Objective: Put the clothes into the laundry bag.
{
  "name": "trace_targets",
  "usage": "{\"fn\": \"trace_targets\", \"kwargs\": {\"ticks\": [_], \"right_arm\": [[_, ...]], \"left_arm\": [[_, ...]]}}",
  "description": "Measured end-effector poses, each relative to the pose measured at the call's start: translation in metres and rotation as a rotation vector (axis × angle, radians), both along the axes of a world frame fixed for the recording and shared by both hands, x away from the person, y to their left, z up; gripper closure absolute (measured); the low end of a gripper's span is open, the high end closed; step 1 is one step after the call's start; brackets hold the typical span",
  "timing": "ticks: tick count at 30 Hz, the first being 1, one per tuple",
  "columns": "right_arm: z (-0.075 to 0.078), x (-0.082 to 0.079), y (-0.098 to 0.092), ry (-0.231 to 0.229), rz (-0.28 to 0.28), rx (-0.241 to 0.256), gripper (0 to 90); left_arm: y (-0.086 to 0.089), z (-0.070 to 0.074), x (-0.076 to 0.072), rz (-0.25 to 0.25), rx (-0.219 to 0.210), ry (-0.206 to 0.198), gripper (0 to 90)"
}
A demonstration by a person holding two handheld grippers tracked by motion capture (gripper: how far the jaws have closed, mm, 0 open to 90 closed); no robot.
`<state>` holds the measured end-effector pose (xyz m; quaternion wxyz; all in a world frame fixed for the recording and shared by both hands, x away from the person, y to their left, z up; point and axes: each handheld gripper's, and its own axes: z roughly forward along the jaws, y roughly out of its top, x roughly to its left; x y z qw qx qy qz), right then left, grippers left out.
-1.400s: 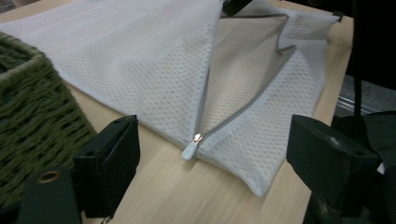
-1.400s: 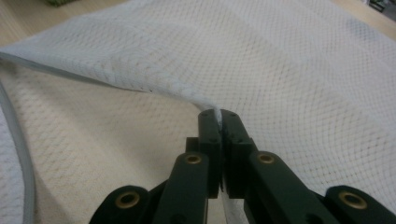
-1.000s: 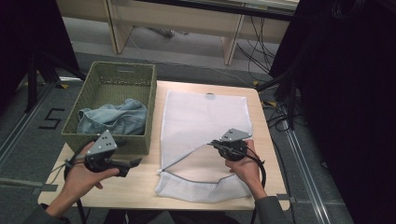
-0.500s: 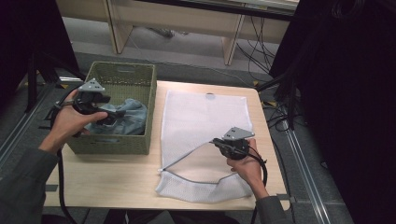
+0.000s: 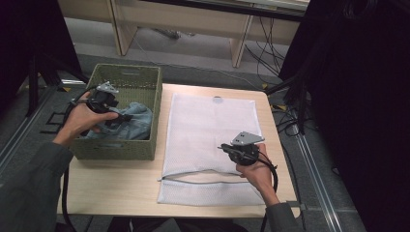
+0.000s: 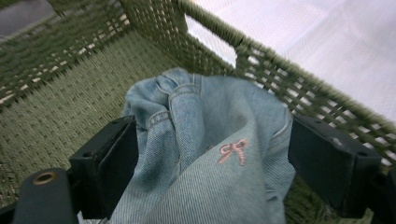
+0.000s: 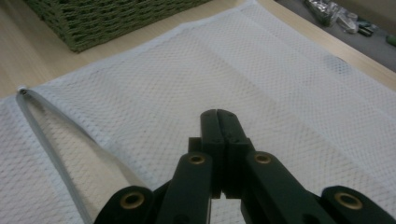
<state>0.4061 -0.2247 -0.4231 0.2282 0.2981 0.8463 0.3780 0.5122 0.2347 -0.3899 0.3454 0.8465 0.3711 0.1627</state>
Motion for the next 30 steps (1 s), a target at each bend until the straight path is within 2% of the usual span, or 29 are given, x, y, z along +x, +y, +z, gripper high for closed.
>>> {"fn": "trace_targets", "kwargs": {"ticks": [1,2,3,4,6,7,8,9,10,11,13,14,16,17,18,19,23,24,27,28,30], "right_arm": [[-0.001,-0.001,0.001,0.026,0.015,0.004,88.9],[-0.001,-0.001,0.0,0.029,0.022,-0.013,87.6],[-0.005,-0.003,0.0,0.053,0.036,-0.023,84.4],[-0.005,-0.003,0.0,0.053,0.036,-0.023,84.4],[-0.01,-0.003,-0.001,0.103,0.062,-0.041,78.0],[-0.017,-0.004,0.0,0.118,0.048,-0.046,73.8],[-0.019,-0.003,-0.001,0.126,0.047,-0.045,71.3],[-0.019,-0.003,-0.001,0.126,0.047,-0.045,71.3],[-0.021,-0.002,-0.001,0.14,0.039,-0.045,68.0],[-0.022,-0.002,-0.001,0.142,0.039,-0.043,67.4],[-0.022,-0.002,-0.001,0.142,0.035,-0.037,66.0],[-0.021,-0.002,-0.002,0.159,0.043,-0.045,65.6],[-0.021,-0.002,-0.002,0.164,0.045,-0.047,65.0],[-0.025,-0.002,0.0,0.151,0.036,-0.028,64.5],[-0.025,-0.002,0.0,0.151,0.036,-0.028,64.5],[-0.025,-0.002,0.0,0.164,0.038,-0.032,63.6],[-0.025,-0.002,-0.001,0.192,0.036,-0.038,59.3],[-0.028,-0.001,0.0,0.166,0.016,-0.011,55.1],[-0.029,-0.001,-0.001,0.176,0.011,-0.009,51.1],[-0.028,-0.002,-0.001,0.194,0.018,-0.025,49.5],[-0.031,-0.002,0.0,0.181,0.016,-0.014,47.2]], "left_arm": [[-0.001,-0.002,0.002,-0.007,0.004,0.009,16.0],[0.0,-0.004,0.004,-0.023,0.018,0.02,16.0],[-0.001,-0.008,0.007,-0.038,0.031,0.038,15.8],[-0.001,-0.008,0.007,-0.038,0.031,0.038,15.5],[-0.002,-0.012,0.008,-0.043,0.025,0.047,15.6],[-0.002,-0.014,0.008,-0.046,0.02,0.054,15.6],[-0.002,-0.018,0.009,-0.06,0.038,0.078,15.6],[-0.002,-0.018,0.009,-0.06,0.038,0.078,15.8],[-0.003,-0.024,0.011,-0.077,0.057,0.077,15.8],[-0.003,-0.026,0.012,-0.079,0.069,0.092,15.3],[-0.004,-0.03,0.015,-0.083,0.085,0.096,15.2],[-0.004,-0.031,0.016,-0.086,0.09,0.113,14.7],[-0.004,-0.032,0.017,-0.084,0.092,0.114,14.9],[-0.005,-0.035,0.019,-0.083,0.093,0.135,14.5],[-0.005,-0.035,0.019,-0.083,0.093,0.135,14.4],[-0.004,-0.037,0.021,-0.1,0.105,0.143,14.4],[-0.007,-0.045,0.025,-0.128,0.098,0.189,13.7],[-0.011,-0.049,0.027,-0.134,0.094,0.197,11.4],[-0.016,-0.058,0.03,-0.136,0.092,0.231,6.3],[-0.018,-0.062,0.031,-0.147,0.101,0.241,3.9],[-0.023,-0.069,0.032,-0.15,0.124,0.252,0.0]]}}
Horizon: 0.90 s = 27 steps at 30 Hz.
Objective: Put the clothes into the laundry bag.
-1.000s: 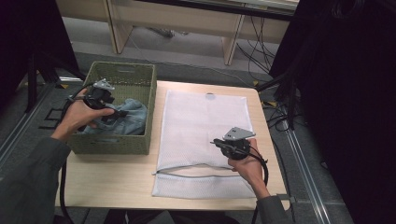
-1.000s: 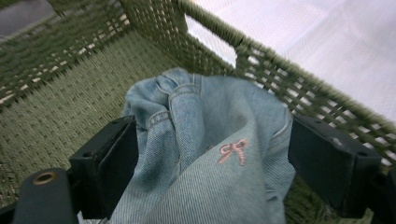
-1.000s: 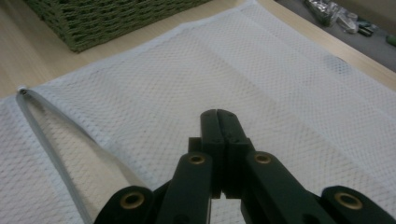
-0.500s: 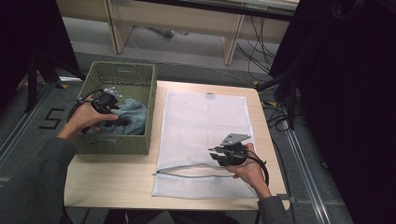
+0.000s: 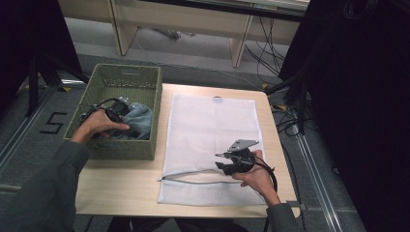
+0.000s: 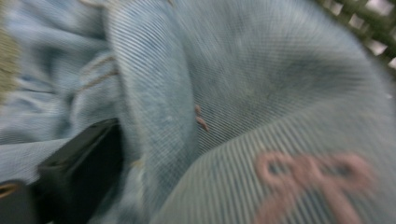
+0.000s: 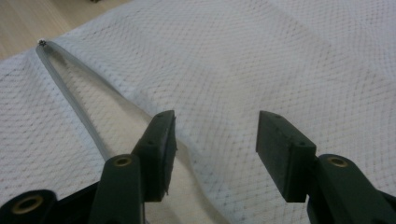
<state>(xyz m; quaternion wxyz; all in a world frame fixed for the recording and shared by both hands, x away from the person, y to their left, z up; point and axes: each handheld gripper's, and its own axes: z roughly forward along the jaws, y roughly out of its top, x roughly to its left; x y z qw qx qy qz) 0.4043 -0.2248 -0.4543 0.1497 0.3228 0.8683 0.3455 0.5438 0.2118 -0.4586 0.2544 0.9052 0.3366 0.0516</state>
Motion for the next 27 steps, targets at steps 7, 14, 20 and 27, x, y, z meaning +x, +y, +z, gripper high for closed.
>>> {"fn": "trace_targets", "kwargs": {"ticks": [7,14,20,27], "right_arm": [[-0.009,0.0,0.002,0.027,0.048,-0.058,40.2],[-0.019,0.0,0.006,0.067,0.014,-0.086,38.1],[-0.021,0.001,0.004,0.075,0.002,-0.089,38.6],[-0.021,0.003,-0.001,0.07,-0.023,-0.085,38.9]], "left_arm": [[-0.001,-0.005,0.002,-0.043,0.104,0.032,17.1],[0.008,0.0,0.001,0.013,0.04,0.022,49.2],[0.01,0.005,0.003,0.082,0.066,-0.006,64.2],[0.005,0.007,0.007,0.197,0.077,-0.018,57.3]]}}
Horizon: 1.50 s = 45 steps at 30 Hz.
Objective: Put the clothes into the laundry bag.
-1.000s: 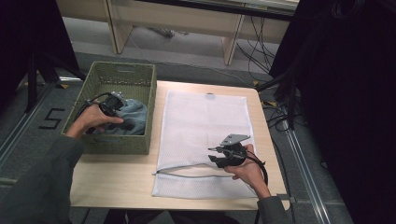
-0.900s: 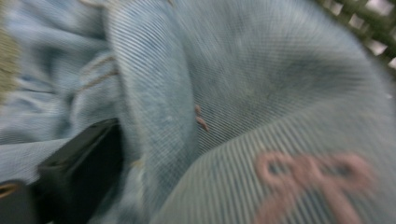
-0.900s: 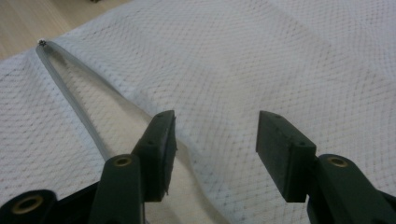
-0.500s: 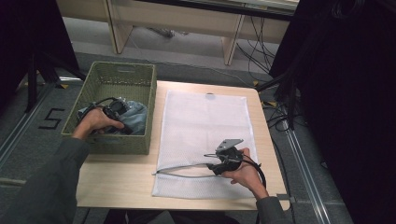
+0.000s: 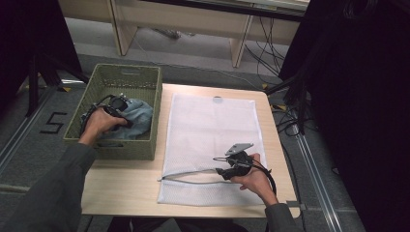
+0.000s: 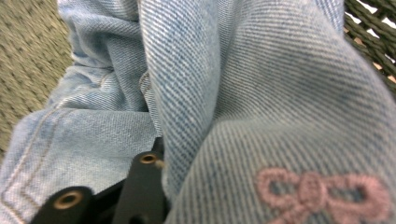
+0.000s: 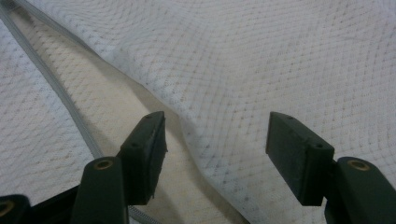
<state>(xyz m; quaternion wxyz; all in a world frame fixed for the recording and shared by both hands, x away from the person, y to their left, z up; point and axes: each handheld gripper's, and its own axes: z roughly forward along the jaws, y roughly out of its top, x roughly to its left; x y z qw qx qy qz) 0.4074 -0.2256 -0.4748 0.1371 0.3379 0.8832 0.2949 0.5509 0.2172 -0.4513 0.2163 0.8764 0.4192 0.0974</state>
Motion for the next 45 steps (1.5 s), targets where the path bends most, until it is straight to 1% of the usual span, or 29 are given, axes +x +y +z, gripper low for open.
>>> {"fn": "trace_targets", "kwargs": {"ticks": [5,8,9,10,11,12,15,17,18,20,21,22,23,24,25,26,27,28,29,30,32,33,34,37,39,40,43,44,45], "right_arm": [[0.003,0.0,-0.002,0.022,-0.002,-0.005,38.7],[0.002,0.0,-0.002,0.022,-0.003,-0.005,38.6],[0.002,0.0,-0.002,0.022,-0.003,-0.005,38.6],[0.002,0.0,-0.002,0.026,-0.007,-0.003,38.3],[0.002,0.0,-0.002,0.026,-0.007,-0.003,38.3],[0.002,0.0,-0.002,0.028,-0.008,-0.001,37.5],[0.0,0.0,-0.001,0.01,-0.006,0.007,36.4],[-0.002,0.0,0.0,0.01,0.01,-0.006,35.7],[-0.004,0.0,0.001,0.006,0.005,0.001,35.7],[-0.004,0.0,0.002,0.021,0.006,-0.014,35.8],[-0.006,0.0,0.002,0.027,0.004,-0.008,35.9],[-0.008,0.001,0.003,0.022,0.008,-0.027,36.4],[-0.008,0.002,0.004,0.041,0.006,-0.03,37.6],[-0.011,0.002,0.005,0.034,0.003,-0.031,39.4],[-0.012,0.004,0.005,0.033,0.014,-0.046,42.8],[-0.013,0.006,0.007,0.032,0.034,-0.072,53.4],[-0.014,0.007,0.008,0.043,0.045,-0.079,60.1],[-0.016,0.009,0.008,0.027,0.057,-0.088,65.8],[-0.016,0.009,0.008,0.027,0.057,-0.088,65.8],[-0.018,0.011,0.009,0.021,0.058,-0.078,77.3],[-0.016,0.011,0.009,0.036,0.064,-0.104,81.0],[-0.016,0.012,0.009,0.022,0.063,-0.105,84.8],[-0.016,0.011,0.01,0.0,0.045,-0.074,88.3],[-0.009,0.01,0.009,-0.028,0.025,-0.06,89.2],[-0.006,0.01,0.009,-0.04,0.029,-0.061,89.3],[0.0,0.009,0.01,-0.055,0.015,-0.04,89.5],[0.008,0.009,0.009,-0.079,0.014,-0.027,89.6],[0.014,0.01,0.008,-0.125,0.025,-0.014,89.6],[0.017,0.009,0.008,-0.13,0.011,-0.003,89.6]], "left_arm": [[0.0,-0.003,0.0,0.009,-0.008,0.037,31.2],[-0.004,-0.008,-0.001,-0.028,-0.004,0.049,20.0],[-0.007,-0.009,-0.002,-0.049,0.009,0.05,20.0],[-0.01,-0.012,-0.003,-0.078,0.031,0.052,13.8],[-0.01,-0.012,-0.003,-0.078,0.031,0.052,13.3],[-0.012,-0.013,-0.002,-0.106,0.059,0.066,11.6],[-0.013,-0.016,-0.002,-0.109,0.07,0.067,9.2],[-0.012,-0.021,-0.002,-0.111,0.077,0.055,15.5],[-0.011,-0.022,-0.003,-0.089,0.05,0.047,17.9],[-0.009,-0.022,-0.002,-0.102,0.055,0.044,26.3],[-0.008,-0.022,-0.003,-0.082,0.031,0.04,26.3],[-0.008,-0.021,-0.004,-0.081,0.029,0.043,30.2],[-0.007,-0.02,-0.004,-0.095,0.044,0.044,33.8],[-0.009,-0.021,-0.005,-0.077,0.029,0.038,36.2],[-0.008,-0.019,-0.004,-0.095,0.048,0.043,38.1],[-0.009,-0.019,-0.005,-0.076,0.031,0.033,41.4],[-0.009,-0.019,-0.005,-0.076,0.031,0.033,43.3],[-0.008,-0.017,-0.006,-0.072,0.027,0.031,45.4],[-0.008,-0.017,-0.006,-0.072,0.027,0.031,47.8],[-0.006,-0.015,-0.006,-0.07,0.022,0.025,50.3],[-0.006,-0.014,-0.006,-0.073,0.018,0.013,52.3],[-0.005,-0.013,-0.006,-0.078,0.023,0.013,53.5],[-0.005,-0.01,-0.007,-0.071,0.025,-0.007,55.9],[-0.004,-0.006,-0.008,-0.057,0.01,-0.034,66.5],[0.0,0.001,-0.009,-0.039,-0.015,-0.046,68.9],[0.004,0.006,-0.01,-0.034,-0.024,-0.064,70.6],[0.006,0.011,-0.012,-0.029,-0.033,-0.077,71.6],[0.007,0.017,-0.014,-0.039,-0.032,-0.093,71.7],[0.009,0.02,-0.015,-0.049,-0.029,-0.11,71.9]]}}
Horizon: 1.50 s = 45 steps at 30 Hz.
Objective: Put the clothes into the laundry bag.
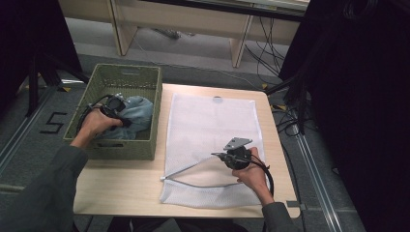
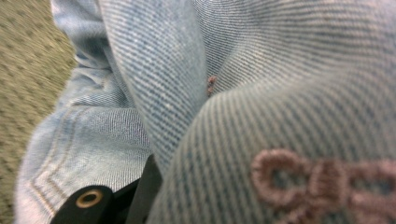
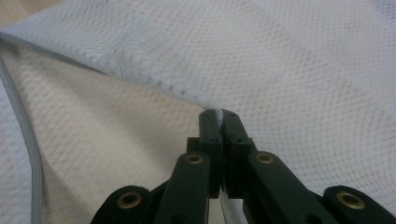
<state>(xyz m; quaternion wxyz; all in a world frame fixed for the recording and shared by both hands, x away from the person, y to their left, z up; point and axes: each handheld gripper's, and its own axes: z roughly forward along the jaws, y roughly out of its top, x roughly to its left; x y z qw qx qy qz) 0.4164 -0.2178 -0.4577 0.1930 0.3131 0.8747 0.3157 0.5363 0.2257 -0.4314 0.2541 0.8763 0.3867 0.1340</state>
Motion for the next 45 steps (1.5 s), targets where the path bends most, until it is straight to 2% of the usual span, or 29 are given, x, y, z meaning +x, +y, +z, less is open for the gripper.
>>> {"fn": "trace_targets", "kwargs": {"ticks": [3,5,6,7,8,11,14,15,16,18,19,20,22,24,25,26,29,31,32,35,37,38,39,40,41,42,43,44,45], "right_arm": [[0.009,0.0,-0.002,-0.003,0.008,-0.002,89.7],[0.013,0.0,-0.002,-0.015,0.003,0.006,89.7],[0.014,0.0,-0.002,-0.021,-0.003,0.013,89.7],[0.015,0.0,-0.002,-0.026,-0.006,0.019,89.7],[0.015,0.0,-0.002,-0.026,-0.006,0.019,89.7],[0.022,-0.002,-0.001,-0.044,-0.005,0.03,89.8],[0.025,-0.002,0.001,-0.057,-0.01,0.042,89.8],[0.028,-0.001,0.002,-0.072,-0.013,0.053,89.8],[0.028,-0.001,0.002,-0.072,-0.013,0.053,89.8],[0.032,-0.001,0.003,-0.084,-0.004,0.056,89.8],[0.034,-0.002,0.004,-0.088,-0.009,0.067,89.8],[0.034,-0.002,0.004,-0.088,-0.009,0.067,89.8],[0.037,-0.003,0.005,-0.092,-0.008,0.071,89.8],[0.037,-0.001,0.004,-0.112,0.001,0.072,89.8],[0.039,-0.001,0.003,-0.105,0.003,0.068,89.8],[0.039,-0.001,0.003,-0.105,0.003,0.068,89.8],[0.041,-0.002,0.002,-0.115,-0.023,0.092,89.8],[0.043,-0.001,0.001,-0.132,-0.008,0.086,89.8],[0.047,-0.002,0.0,-0.133,-0.018,0.093,89.8],[0.054,-0.003,-0.001,-0.153,-0.02,0.106,89.8],[0.057,-0.004,0.0,-0.166,-0.023,0.114,89.9],[0.057,-0.004,0.0,-0.166,-0.023,0.114,89.9],[0.06,-0.003,-0.002,-0.195,-0.019,0.103,89.8],[0.06,-0.005,0.0,-0.179,-0.037,0.13,89.8],[0.061,-0.005,-0.001,-0.169,-0.037,0.125,89.8],[0.062,-0.005,-0.001,-0.18,-0.034,0.126,89.9],[0.062,-0.005,-0.001,-0.18,-0.036,0.137,89.8],[0.062,-0.005,-0.001,-0.18,-0.036,0.137,89.8],[0.063,-0.006,-0.001,-0.169,-0.042,0.133,89.8]], "left_arm": [[0.002,0.008,-0.001,0.026,-0.012,-0.005,72.3],[0.005,0.023,-0.003,0.034,-0.03,-0.043,72.4],[0.005,0.023,-0.003,0.034,-0.03,-0.043,72.4],[0.007,0.033,-0.004,0.041,-0.049,-0.056,72.3],[0.007,0.033,-0.004,0.041,-0.049,-0.056,72.4],[0.01,0.054,-0.009,0.05,-0.043,-0.083,72.7],[0.01,0.063,-0.012,0.044,-0.051,-0.093,72.9],[0.01,0.073,-0.017,0.039,-0.077,-0.103,72.9],[0.01,0.073,-0.017,0.039,-0.077,-0.103,72.9],[0.01,0.085,-0.023,0.025,-0.097,-0.116,73.0],[0.009,0.096,-0.028,0.013,-0.119,-0.123,72.9],[0.009,0.096,-0.028,0.013,-0.119,-0.123,73.0],[0.006,0.115,-0.037,0.003,-0.121,-0.151,72.9],[0.005,0.122,-0.04,-0.002,-0.124,-0.157,72.9],[0.003,0.135,-0.047,-0.018,-0.122,-0.17,72.9],[0.003,0.135,-0.047,-0.018,-0.122,-0.17,72.9],[0.001,0.154,-0.058,-0.05,-0.125,-0.188,72.9],[-0.002,0.167,-0.066,-0.068,-0.135,-0.195,72.9],[-0.006,0.178,-0.076,-0.093,-0.153,-0.201,72.8],[-0.015,0.192,-0.094,-0.149,-0.158,-0.224,72.8],[-0.023,0.199,-0.109,-0.195,-0.174,-0.231,72.8],[-0.023,0.199,-0.109,-0.195,-0.174,-0.231,72.7],[-0.031,0.203,-0.122,-0.234,-0.209,-0.227,72.7],[-0.036,0.204,-0.128,-0.259,-0.22,-0.222,72.7],[-0.036,0.204,-0.128,-0.259,-0.22,-0.222,72.7],[-0.046,0.204,-0.141,-0.307,-0.251,-0.209,72.7],[-0.053,0.203,-0.148,-0.322,-0.282,-0.203,72.7],[-0.053,0.203,-0.148,-0.322,-0.282,-0.203,72.7],[-0.058,0.203,-0.154,-0.35,-0.297,-0.196,72.7]]}}
